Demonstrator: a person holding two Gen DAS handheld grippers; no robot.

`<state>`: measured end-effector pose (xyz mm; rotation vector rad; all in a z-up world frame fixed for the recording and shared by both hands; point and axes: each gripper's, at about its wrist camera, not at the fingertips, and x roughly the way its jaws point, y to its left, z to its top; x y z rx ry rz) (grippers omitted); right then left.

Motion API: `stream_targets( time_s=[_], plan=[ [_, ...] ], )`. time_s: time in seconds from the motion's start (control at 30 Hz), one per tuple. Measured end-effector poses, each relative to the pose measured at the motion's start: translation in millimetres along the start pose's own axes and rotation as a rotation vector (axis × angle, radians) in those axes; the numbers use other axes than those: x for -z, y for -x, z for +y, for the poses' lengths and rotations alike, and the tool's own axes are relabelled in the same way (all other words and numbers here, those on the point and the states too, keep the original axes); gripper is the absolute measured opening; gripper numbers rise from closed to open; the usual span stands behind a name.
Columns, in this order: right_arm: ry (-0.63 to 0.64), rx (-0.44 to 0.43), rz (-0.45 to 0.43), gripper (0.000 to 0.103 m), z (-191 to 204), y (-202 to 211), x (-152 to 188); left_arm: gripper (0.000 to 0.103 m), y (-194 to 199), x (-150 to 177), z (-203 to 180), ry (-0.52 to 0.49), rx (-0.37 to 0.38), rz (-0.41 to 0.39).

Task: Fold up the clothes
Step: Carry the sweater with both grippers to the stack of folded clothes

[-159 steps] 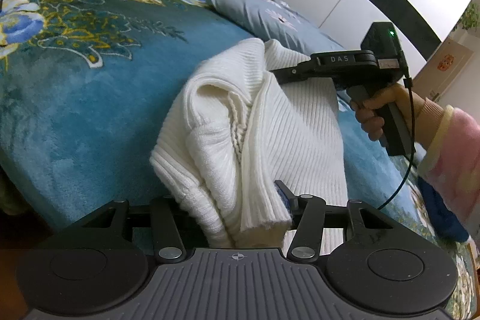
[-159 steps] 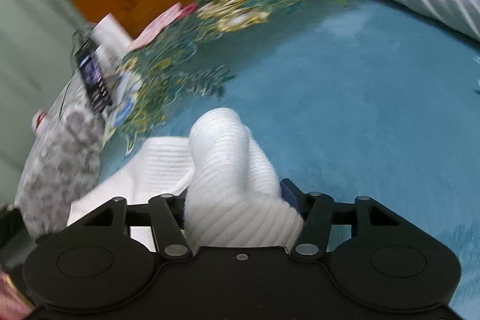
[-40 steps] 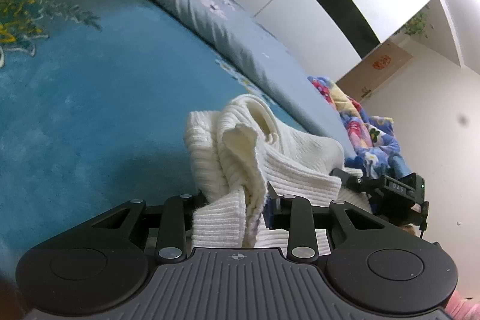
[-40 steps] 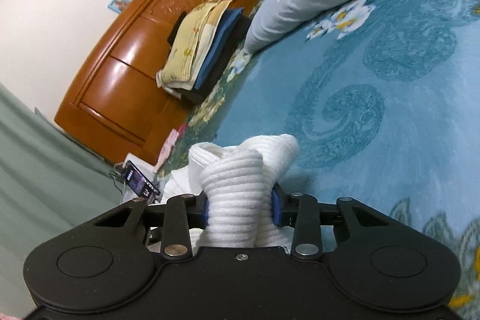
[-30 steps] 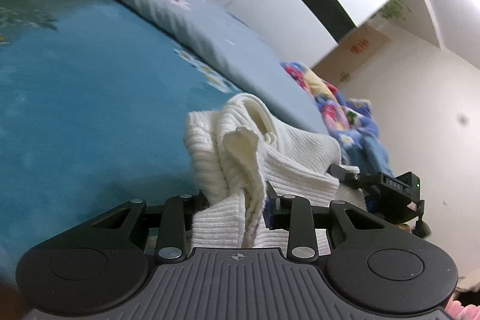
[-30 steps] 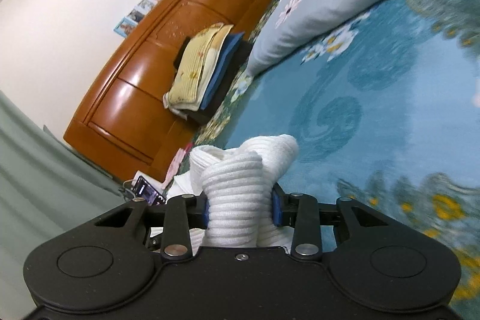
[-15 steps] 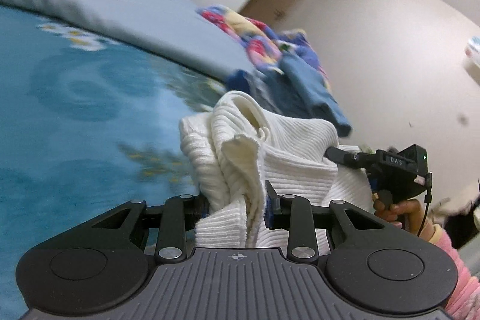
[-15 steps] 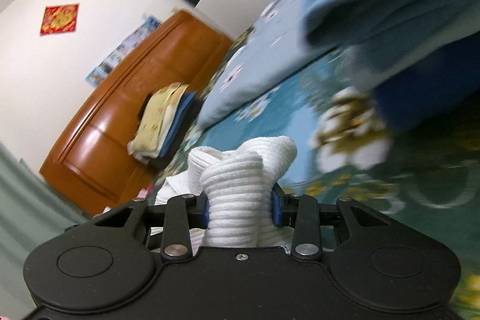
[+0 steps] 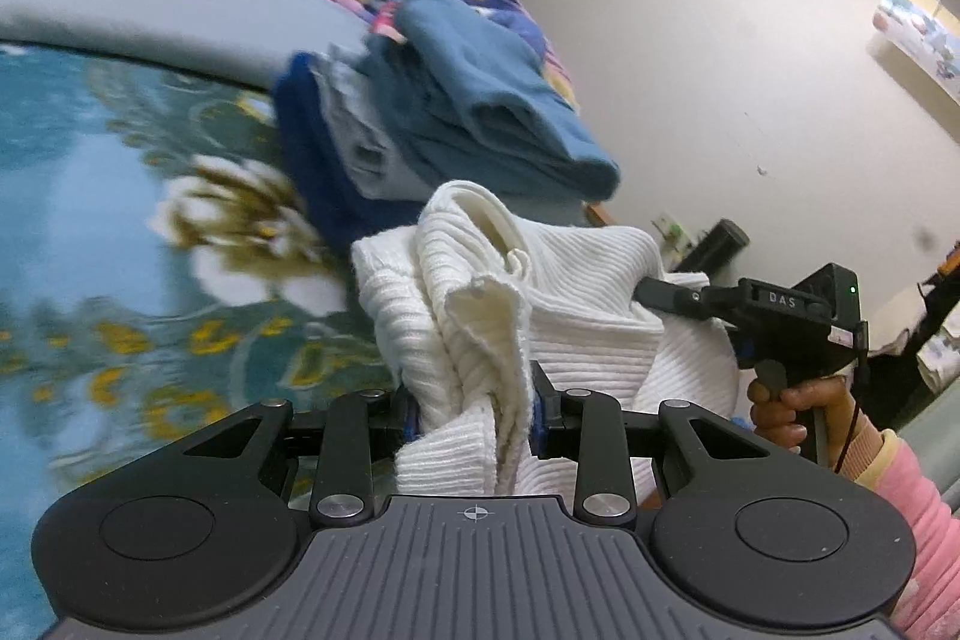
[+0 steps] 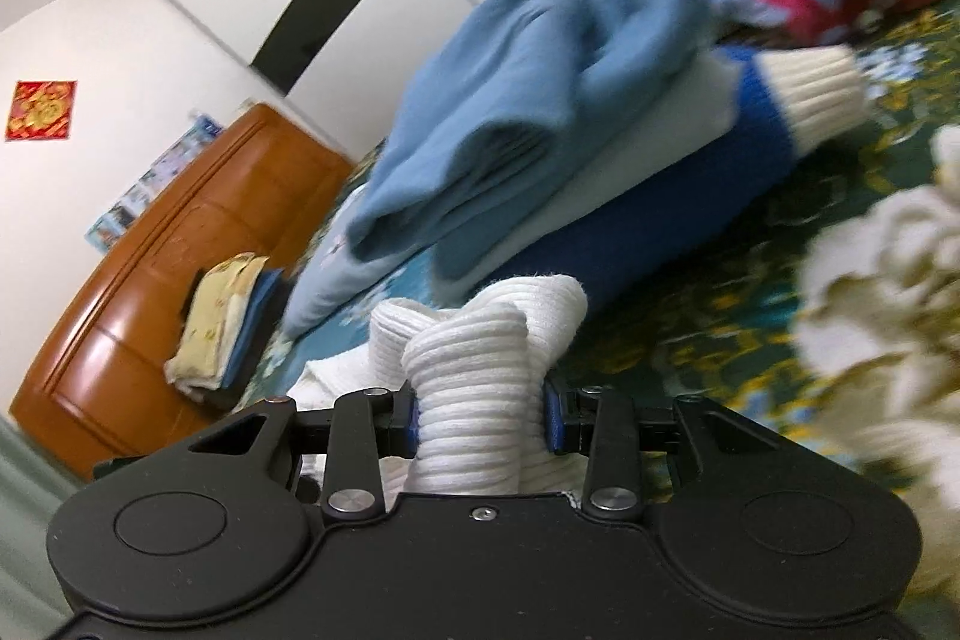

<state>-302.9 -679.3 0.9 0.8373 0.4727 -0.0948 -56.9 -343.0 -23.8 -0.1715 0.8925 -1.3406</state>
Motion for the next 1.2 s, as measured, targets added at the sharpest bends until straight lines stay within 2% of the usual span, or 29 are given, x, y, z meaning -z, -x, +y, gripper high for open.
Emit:
stream_targets(
  time_s=[0.3,0.5,0.67,0.83,1.2],
  plan=[
    [-0.021,0.111,-0.012,0.037,-44,22,-29,0.028,-50,5,-10,-0.016,-0.014,0.039],
    [-0.015,0.161,0.026,0.037,-65,1,-35,0.030,-81,9,-13,-0.021,-0.029,0.062],
    [-0.004,0.177,0.043,0.037,-76,-19,-41,0.033,-87,14,3,0.025,-0.032,0.056],
    [-0.017,0.192,0.053,0.037,-88,-25,-41,0.040,-95,13,-1,-0.034,-0.073,0.053],
    [-0.051,0.183,0.038,0.039,-99,-25,-33,0.045,-93,14,-1,-0.021,-0.073,0.048]
  ],
)
